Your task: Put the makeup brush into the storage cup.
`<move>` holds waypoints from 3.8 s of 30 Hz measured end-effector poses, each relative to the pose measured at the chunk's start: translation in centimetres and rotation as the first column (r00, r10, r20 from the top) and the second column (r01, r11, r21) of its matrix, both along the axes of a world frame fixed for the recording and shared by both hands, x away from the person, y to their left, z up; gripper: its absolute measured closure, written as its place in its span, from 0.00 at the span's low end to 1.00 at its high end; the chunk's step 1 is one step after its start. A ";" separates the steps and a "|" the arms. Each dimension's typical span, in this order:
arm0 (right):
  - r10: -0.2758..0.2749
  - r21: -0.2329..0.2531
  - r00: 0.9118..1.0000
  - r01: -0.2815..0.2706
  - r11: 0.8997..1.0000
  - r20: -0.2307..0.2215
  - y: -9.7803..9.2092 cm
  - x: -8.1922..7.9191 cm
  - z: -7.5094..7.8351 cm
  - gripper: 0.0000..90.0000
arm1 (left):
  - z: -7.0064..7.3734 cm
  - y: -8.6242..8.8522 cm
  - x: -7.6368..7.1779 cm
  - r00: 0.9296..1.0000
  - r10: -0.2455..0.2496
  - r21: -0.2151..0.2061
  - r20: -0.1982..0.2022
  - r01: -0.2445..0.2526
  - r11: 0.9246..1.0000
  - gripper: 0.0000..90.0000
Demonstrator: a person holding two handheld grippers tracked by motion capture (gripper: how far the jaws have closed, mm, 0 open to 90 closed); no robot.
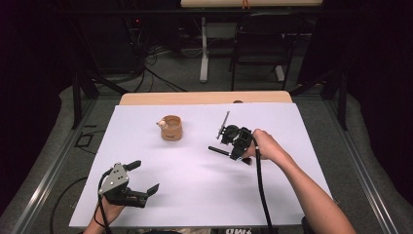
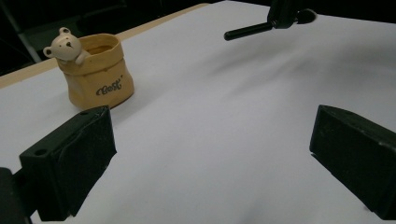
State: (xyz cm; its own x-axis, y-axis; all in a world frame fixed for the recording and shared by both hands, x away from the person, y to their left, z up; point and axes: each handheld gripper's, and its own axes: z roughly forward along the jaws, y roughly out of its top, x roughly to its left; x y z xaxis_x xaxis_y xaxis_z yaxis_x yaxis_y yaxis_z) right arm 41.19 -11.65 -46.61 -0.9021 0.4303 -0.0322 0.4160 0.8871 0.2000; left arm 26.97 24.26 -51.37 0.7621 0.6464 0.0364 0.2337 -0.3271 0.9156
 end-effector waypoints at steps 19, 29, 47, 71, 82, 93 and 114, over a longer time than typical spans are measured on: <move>0.078 0.062 0.996 -0.080 0.995 0.030 1.0 -1.8 0.4 0.86 | -0.1 -2.3 1.9 0.989 -0.120 0.038 -0.086 0.124 0.992 0.00; 0.113 0.042 0.993 -0.114 0.993 0.026 1.3 -2.5 0.2 0.86 | 0.4 -3.5 3.1 0.973 -0.191 0.069 -0.132 0.201 0.977 0.00; 0.205 0.022 0.978 -0.206 0.978 0.029 2.0 -3.2 1.0 0.86 | 2.6 -5.9 6.2 0.929 -0.271 0.225 -0.252 0.328 0.918 0.00; 0.318 -0.006 0.947 -0.318 0.948 0.049 3.5 -4.2 1.2 0.86 | 3.6 -11.1 9.5 0.844 -0.376 0.354 -0.384 0.510 0.784 0.27; 0.341 -0.006 0.939 -0.341 0.940 0.054 4.2 -4.3 1.3 0.86 | 3.4 -12.0 10.5 0.811 -0.408 0.329 -0.420 0.555 0.764 0.54; 0.370 -0.026 0.928 -0.369 0.929 0.051 4.8 -4.6 1.2 0.86 | 3.1 -12.8 10.7 0.776 -0.435 0.323 -0.457 0.601 0.732 0.77; 0.431 -0.045 0.902 -0.430 0.902 0.023 5.3 -4.9 1.0 0.84 | 2.7 -12.9 10.4 0.736 -0.474 0.318 -0.482 0.652 0.689 0.88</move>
